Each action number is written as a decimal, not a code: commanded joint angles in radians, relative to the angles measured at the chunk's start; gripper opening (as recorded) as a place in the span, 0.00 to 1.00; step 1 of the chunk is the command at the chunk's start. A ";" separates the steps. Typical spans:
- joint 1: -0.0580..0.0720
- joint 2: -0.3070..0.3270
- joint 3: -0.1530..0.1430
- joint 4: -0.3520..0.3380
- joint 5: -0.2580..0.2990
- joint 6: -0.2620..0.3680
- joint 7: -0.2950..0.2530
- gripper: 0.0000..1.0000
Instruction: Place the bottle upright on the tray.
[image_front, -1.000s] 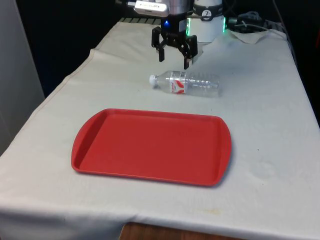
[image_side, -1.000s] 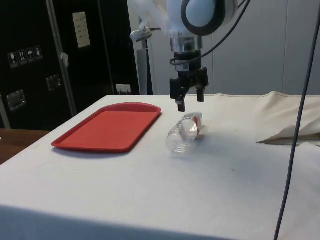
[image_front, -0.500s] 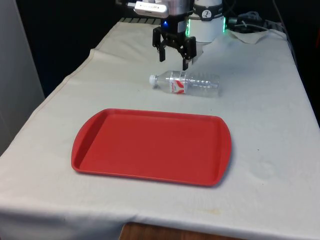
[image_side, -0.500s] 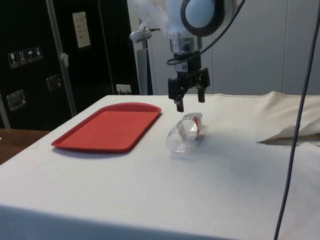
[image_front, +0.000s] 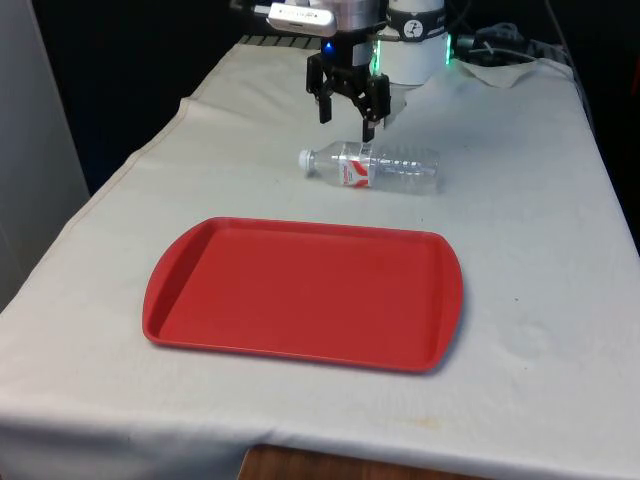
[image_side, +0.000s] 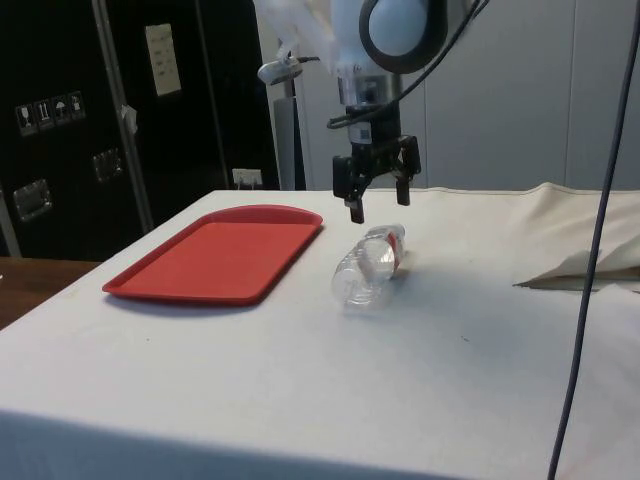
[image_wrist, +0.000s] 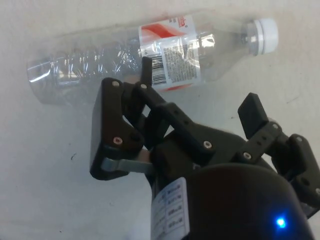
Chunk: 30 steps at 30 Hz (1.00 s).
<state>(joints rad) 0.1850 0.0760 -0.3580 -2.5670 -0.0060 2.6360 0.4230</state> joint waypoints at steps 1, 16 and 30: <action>0.000 0.005 -0.002 0.005 -0.004 -0.001 0.017 1.00; 0.000 0.006 -0.002 0.006 -0.001 -0.001 0.094 1.00; 0.000 0.005 -0.002 0.006 0.001 -0.001 0.162 1.00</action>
<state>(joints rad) 0.1850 0.0770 -0.3590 -2.5640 -0.0060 2.6360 0.5830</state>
